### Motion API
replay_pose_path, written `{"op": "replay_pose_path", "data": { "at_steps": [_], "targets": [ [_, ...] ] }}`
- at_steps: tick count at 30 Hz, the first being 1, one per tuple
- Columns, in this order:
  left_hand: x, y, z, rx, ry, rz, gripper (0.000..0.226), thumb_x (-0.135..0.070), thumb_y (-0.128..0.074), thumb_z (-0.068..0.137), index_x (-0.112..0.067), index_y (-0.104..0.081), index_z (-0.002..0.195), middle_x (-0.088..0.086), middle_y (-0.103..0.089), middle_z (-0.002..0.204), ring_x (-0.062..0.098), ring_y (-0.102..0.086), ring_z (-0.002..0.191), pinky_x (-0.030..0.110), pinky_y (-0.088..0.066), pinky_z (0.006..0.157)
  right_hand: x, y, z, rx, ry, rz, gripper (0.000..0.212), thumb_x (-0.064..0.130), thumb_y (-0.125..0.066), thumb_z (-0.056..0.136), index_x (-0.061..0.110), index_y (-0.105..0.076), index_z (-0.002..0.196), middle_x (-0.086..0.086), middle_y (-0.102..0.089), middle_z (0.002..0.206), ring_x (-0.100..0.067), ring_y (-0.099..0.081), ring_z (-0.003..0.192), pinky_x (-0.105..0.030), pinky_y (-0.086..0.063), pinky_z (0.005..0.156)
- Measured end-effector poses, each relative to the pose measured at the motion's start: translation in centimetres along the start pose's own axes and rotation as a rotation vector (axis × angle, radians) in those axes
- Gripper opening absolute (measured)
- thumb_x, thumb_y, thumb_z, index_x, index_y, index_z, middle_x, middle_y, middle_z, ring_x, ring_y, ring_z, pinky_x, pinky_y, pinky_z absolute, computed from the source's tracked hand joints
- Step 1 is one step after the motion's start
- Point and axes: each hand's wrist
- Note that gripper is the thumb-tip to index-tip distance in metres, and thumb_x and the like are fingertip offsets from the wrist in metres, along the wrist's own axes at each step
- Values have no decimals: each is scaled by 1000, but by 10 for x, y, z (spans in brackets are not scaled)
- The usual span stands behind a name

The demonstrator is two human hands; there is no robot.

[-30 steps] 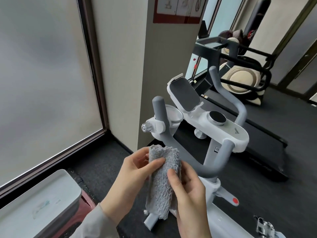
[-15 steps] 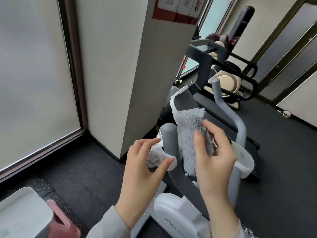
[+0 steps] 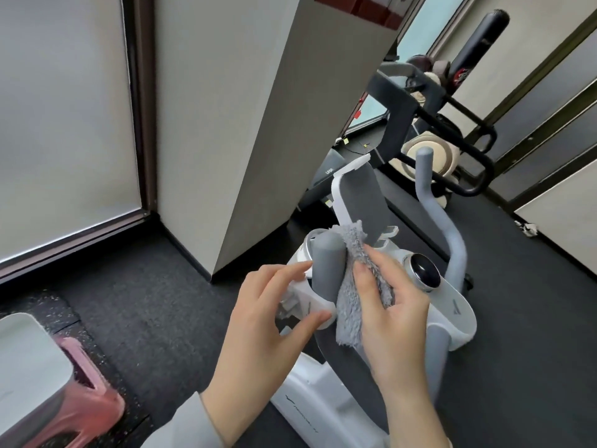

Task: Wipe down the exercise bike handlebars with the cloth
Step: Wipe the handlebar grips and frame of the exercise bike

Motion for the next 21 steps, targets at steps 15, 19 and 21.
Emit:
{"op": "replay_pose_path", "data": {
  "at_steps": [15, 19, 21],
  "targets": [
    [-4, -2, -4, -39, 53, -67, 51, -26, -77, 73, -27, -59, 120, -14, -58, 109, 7, -52, 108, 9, -39, 91, 49, 10, 69, 718, 495, -504, 19, 1, -60, 88, 14, -72, 94, 6, -68, 101, -23, -49, 96, -17, -39, 82],
    [-4, -3, -4, -51, 47, -86, 50, -25, -77, 73, -26, -60, 119, -12, -59, 108, 8, -54, 107, 9, -40, 89, 40, 16, 51, 560, 523, -416, 20, -1, -62, 86, 13, -73, 94, 4, -65, 102, -23, -53, 96, -13, -41, 84],
    [-4, -3, -4, -45, 48, -89, 50, -24, -78, 73, -26, -59, 120, -11, -59, 109, 8, -54, 108, 7, -39, 88, 33, 16, 41, 470, 515, -382, 20, 0, -62, 86, 12, -73, 97, 2, -62, 104, -21, -54, 97, -7, -39, 86]
  ]
}}
Point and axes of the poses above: each hand's wrist, its own z-axis towards the middle knuckle, its own y-axis out of the back of the hand, x = y × z
